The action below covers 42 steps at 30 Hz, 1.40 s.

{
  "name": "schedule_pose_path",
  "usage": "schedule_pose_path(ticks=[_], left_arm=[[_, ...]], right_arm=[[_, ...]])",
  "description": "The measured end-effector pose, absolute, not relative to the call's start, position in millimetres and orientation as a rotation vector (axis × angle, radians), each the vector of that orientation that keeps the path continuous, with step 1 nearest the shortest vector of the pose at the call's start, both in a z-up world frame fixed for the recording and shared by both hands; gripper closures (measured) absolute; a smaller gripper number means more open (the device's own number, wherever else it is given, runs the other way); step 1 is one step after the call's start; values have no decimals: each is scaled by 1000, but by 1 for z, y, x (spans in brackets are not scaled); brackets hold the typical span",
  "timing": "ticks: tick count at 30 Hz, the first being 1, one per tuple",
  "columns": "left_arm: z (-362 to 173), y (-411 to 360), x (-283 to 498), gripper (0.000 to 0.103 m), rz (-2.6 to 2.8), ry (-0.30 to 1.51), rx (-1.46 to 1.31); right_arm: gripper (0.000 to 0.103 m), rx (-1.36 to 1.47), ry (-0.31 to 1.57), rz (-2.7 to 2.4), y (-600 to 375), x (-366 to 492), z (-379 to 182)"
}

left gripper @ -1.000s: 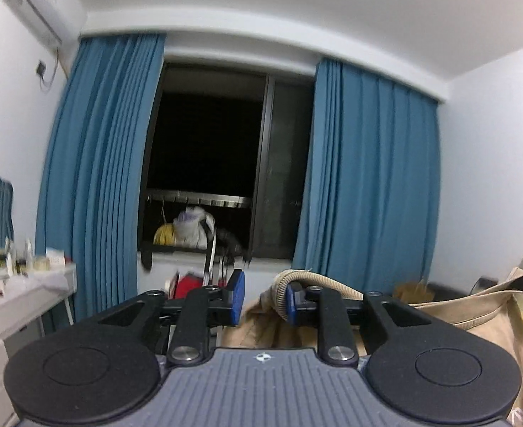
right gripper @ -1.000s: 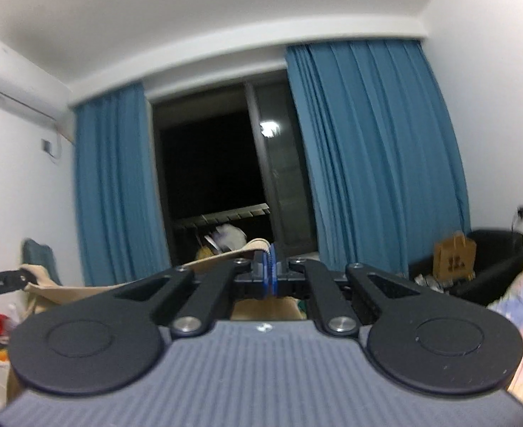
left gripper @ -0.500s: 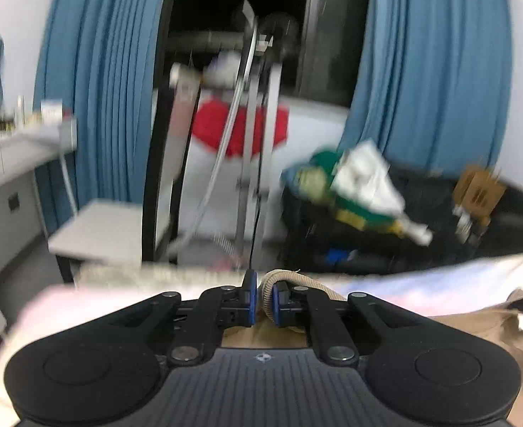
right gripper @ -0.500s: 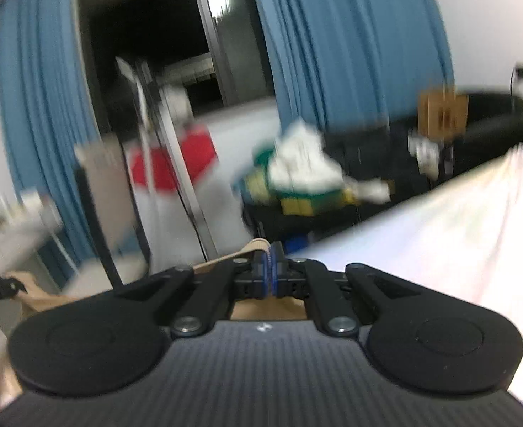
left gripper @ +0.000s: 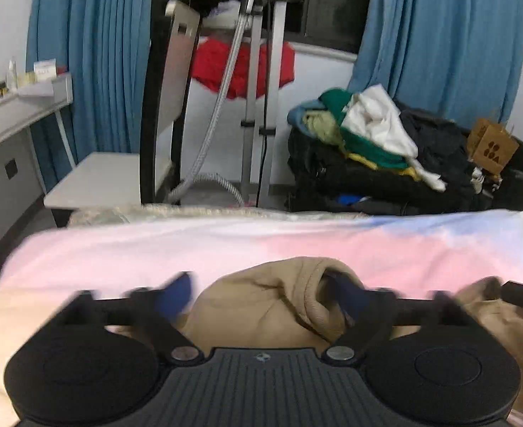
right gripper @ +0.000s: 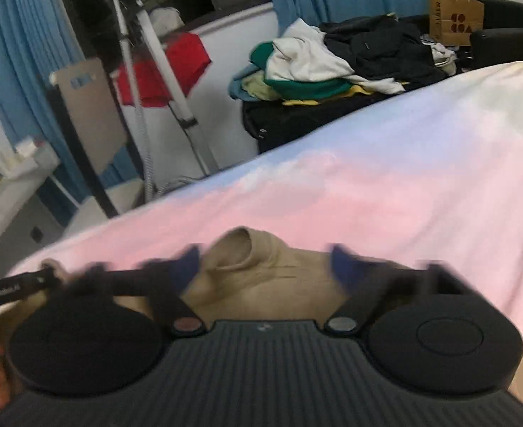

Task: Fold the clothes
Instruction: 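Lower the T-shirt flat onto the bed and open both grippers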

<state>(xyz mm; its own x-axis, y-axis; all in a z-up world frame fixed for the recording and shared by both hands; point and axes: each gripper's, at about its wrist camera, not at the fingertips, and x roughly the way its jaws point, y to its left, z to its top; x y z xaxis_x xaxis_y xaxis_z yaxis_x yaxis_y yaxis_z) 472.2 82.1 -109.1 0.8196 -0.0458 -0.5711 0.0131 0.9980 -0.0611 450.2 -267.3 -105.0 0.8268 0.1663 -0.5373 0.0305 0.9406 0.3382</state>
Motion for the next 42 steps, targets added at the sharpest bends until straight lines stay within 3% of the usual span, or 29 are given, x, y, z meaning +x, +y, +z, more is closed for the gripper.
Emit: schedule_pose_path(ticks=[5,11,17,19,22,23,26,31,36,38,39,42], left_arm=[[-49,81,402,4,-107,572,-52],[-14,116,297,4,-99,543,-162],[-17,187,211,7,13,543,-478],[-26,213,196,13,94,567,-613],[-42,247,179,18,160,568,-802],[-47,255,176,19,180,566,-844],[-68,269,176,30,203,586,-925],[-107,272,188,59,190,629,-993],[-138,254,214,71,151,646,-949],[-141,247,226,82,131,636,-907],[-141,247,231,98,117,637,-896],[-131,254,232,101,149,582,-901]], right_arm=[[17,251,591,103,-259,413,-71],[17,270,549,153,-255,318,-37],[17,311,520,144,-254,213,-30],[18,388,527,121,-261,185,-35],[42,459,569,83,-270,163,-46],[55,478,580,73,-273,159,-50],[75,507,597,62,-279,156,-62],[76,557,645,85,-282,168,-84],[76,608,693,132,-277,180,-100],[76,605,701,136,-275,185,-104],[76,608,706,136,-276,188,-106],[76,615,727,117,-278,196,-115]])
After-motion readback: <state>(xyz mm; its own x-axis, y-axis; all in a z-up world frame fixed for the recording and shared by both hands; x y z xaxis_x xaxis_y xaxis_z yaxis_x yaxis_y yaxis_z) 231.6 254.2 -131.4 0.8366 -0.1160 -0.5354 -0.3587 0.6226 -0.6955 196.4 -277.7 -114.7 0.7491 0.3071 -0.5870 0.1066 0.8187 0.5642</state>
